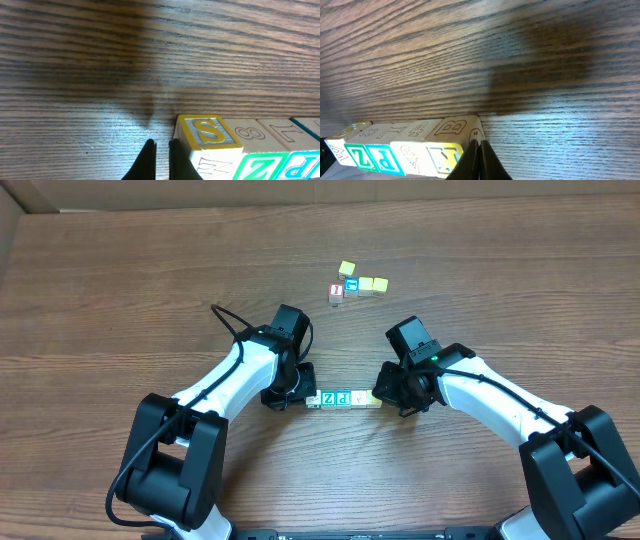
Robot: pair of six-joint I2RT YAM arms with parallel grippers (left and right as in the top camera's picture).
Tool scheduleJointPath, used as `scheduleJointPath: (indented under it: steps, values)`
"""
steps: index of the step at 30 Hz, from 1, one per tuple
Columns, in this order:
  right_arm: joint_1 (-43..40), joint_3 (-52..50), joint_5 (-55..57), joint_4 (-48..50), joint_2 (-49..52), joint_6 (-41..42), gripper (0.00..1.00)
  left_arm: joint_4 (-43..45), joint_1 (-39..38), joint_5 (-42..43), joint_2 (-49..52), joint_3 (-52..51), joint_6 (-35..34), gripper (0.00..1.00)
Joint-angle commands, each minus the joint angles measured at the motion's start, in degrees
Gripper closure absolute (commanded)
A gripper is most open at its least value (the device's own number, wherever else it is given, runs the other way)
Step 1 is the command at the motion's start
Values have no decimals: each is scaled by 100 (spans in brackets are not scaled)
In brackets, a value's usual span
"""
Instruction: Flip 5 blocks
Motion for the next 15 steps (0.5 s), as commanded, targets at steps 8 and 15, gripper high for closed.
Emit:
scheduleJointPath:
  steps: [8, 15]
  values:
    - [13, -42, 11, 20, 17, -15, 96, -50, -22, 120, 87, -55, 26, 96]
    - [13, -42, 15, 20, 17, -17, 95, -92, -22, 70, 87, -55, 26, 96]
